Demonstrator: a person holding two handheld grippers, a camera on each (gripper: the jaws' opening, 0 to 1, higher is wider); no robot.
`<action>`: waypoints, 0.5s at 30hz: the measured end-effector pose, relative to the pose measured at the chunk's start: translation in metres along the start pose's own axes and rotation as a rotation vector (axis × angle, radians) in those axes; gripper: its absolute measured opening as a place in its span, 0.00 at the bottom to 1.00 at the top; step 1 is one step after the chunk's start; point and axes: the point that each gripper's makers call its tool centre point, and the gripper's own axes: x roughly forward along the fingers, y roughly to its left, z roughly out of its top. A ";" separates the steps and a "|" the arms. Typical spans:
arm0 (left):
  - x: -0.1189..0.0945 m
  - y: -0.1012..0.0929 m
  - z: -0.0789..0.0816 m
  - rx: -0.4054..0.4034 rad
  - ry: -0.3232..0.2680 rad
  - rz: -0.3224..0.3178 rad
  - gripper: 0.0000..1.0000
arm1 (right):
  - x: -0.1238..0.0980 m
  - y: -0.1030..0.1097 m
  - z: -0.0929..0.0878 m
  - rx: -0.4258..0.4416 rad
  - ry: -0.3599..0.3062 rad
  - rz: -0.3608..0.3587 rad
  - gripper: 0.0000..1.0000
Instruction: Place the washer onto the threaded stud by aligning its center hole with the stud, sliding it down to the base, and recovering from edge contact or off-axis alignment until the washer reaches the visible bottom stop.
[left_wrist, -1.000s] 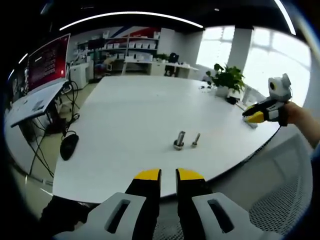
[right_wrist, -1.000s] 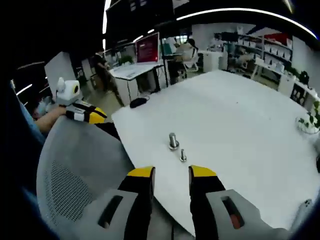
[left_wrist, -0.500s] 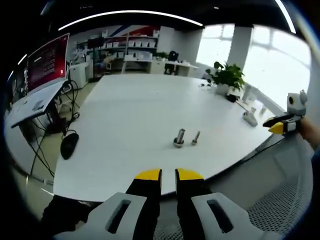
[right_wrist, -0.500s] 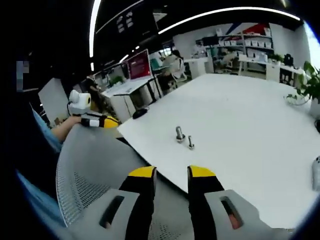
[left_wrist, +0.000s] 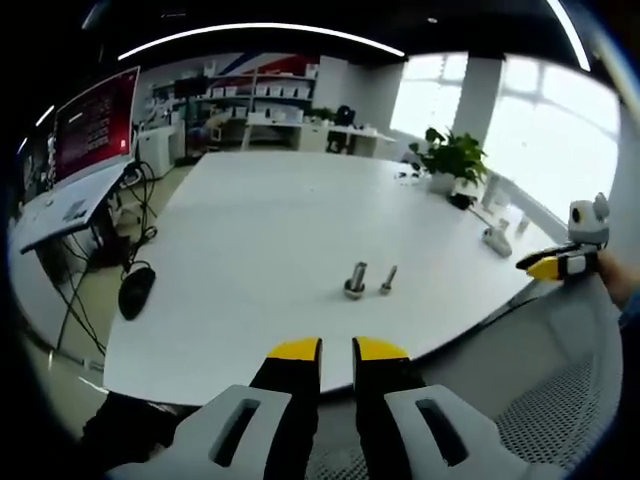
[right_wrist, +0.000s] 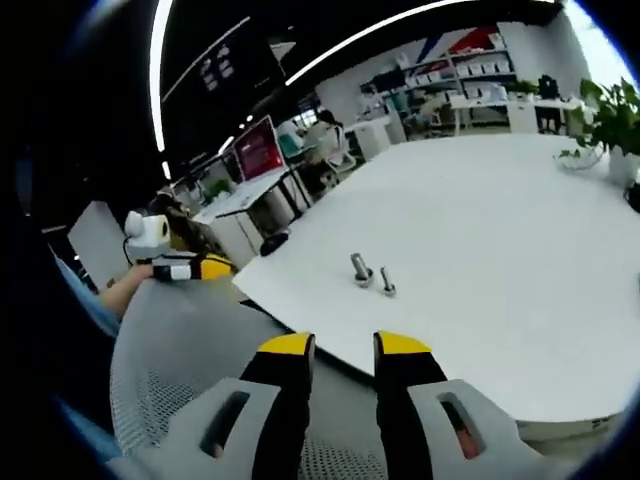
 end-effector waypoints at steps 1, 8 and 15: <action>0.000 0.000 -0.001 -0.002 0.003 0.000 0.10 | 0.001 -0.004 -0.006 -0.023 0.029 -0.016 0.23; 0.001 -0.001 0.001 0.000 -0.004 -0.001 0.09 | 0.003 -0.005 -0.010 0.045 0.046 0.002 0.22; 0.002 -0.002 -0.003 0.015 0.023 -0.009 0.10 | 0.004 -0.001 -0.020 0.014 0.117 0.024 0.22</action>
